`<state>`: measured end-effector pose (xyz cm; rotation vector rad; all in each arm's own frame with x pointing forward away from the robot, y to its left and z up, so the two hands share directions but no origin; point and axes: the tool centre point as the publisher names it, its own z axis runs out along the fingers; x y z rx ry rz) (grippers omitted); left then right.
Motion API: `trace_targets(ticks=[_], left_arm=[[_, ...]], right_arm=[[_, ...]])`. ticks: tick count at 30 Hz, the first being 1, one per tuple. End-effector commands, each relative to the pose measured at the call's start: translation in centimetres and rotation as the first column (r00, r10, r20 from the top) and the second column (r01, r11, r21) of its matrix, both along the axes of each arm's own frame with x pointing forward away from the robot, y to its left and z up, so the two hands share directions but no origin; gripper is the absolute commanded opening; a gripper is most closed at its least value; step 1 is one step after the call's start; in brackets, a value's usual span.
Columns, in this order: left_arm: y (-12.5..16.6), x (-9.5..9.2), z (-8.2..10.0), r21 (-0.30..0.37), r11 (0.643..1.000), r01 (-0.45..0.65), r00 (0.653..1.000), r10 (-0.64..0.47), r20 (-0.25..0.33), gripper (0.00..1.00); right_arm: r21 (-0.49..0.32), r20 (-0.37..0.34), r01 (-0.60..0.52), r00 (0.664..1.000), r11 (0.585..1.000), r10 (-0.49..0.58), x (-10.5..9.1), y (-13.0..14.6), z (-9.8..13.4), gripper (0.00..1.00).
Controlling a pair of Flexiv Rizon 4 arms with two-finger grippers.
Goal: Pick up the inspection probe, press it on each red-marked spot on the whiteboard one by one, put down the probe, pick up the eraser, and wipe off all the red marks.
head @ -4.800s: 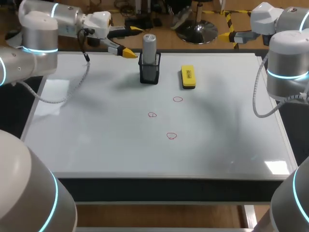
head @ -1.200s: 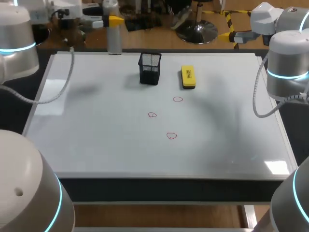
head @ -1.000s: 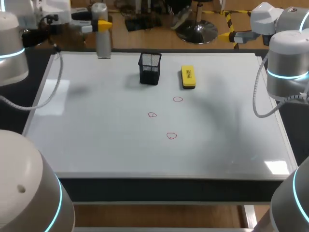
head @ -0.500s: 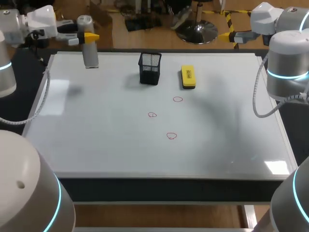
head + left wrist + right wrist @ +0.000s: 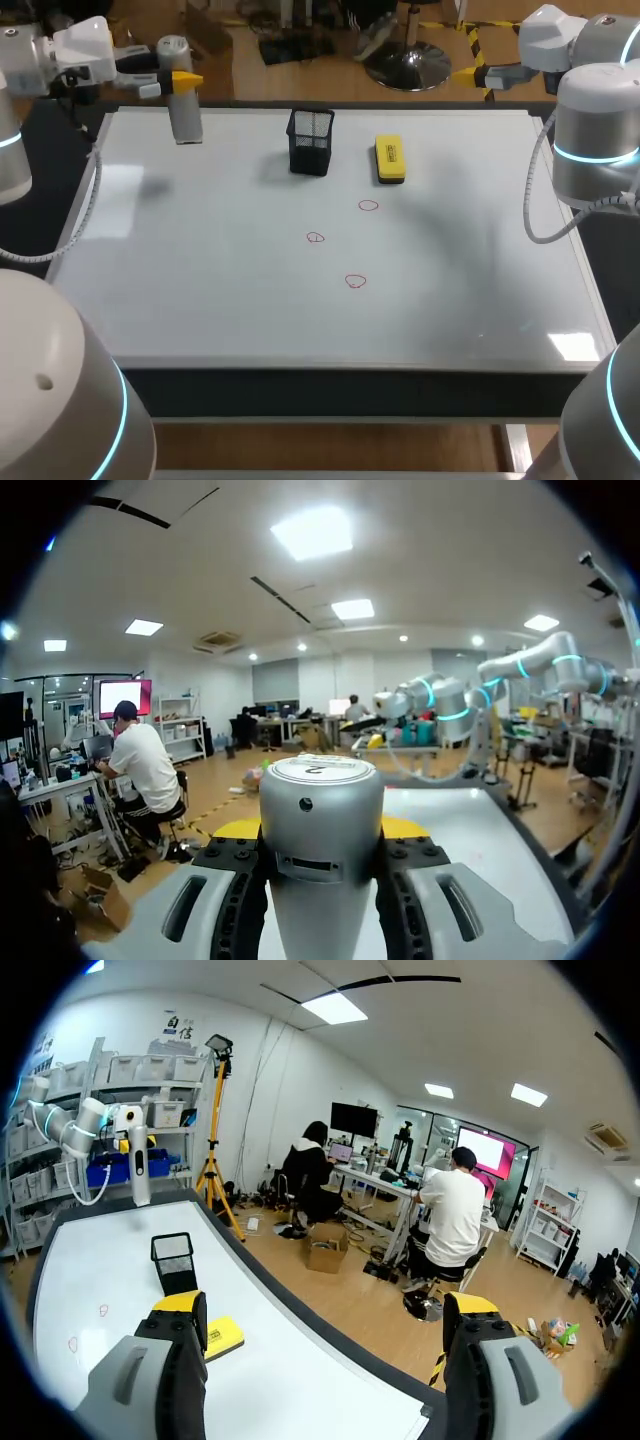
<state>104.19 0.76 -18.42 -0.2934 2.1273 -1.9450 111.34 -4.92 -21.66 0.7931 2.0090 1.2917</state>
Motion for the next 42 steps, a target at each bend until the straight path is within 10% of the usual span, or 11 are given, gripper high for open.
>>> trace_targets(ticks=[1, 9, 19, 31, 34, 42], left_arm=[[0.0, 0.0, 0.1, 0.000, 1.000, 0.001, 1.000, -0.001, 0.000, 0.00], [0.0, 0.0, 0.1, 0.000, 1.000, 0.001, 1.000, -0.001, 0.000, 0.00], [0.0, 0.0, 0.1, 0.000, 1.000, 0.001, 1.000, -0.001, 0.000, 0.00], [0.0, 0.0, 0.1, 0.000, 1.000, 0.001, 1.000, -0.001, 0.000, 0.00], [0.0, 0.0, 0.1, 0.000, 1.000, 0.001, 1.000, -0.001, 0.000, 0.00], [0.0, 0.0, 0.1, 0.000, 1.000, 0.001, 1.000, -0.001, 0.000, 0.00]], right_arm=[[-0.001, -0.002, -0.001, 1.000, 1.000, 0.001, 0.1, 0.0, 0.0, 1.00], [-0.322, -0.243, -0.274, 0.949, 0.906, 0.201, 0.5, 1.3, -2.0, 1.00], [-0.546, -0.628, -0.718, 0.692, 0.432, 0.357, -0.8, 2.6, -5.1, 1.00], [-0.425, -0.848, -0.900, 0.357, -0.100, 0.392, -1.9, 5.0, -8.2, 1.00], [-0.407, -0.846, -0.904, 0.319, -0.133, 0.428, -2.1, 5.2, -8.6, 1.00], [-0.423, -0.826, -0.902, 0.342, -0.091, 0.447, -2.2, 5.5, -8.1, 1.00]])
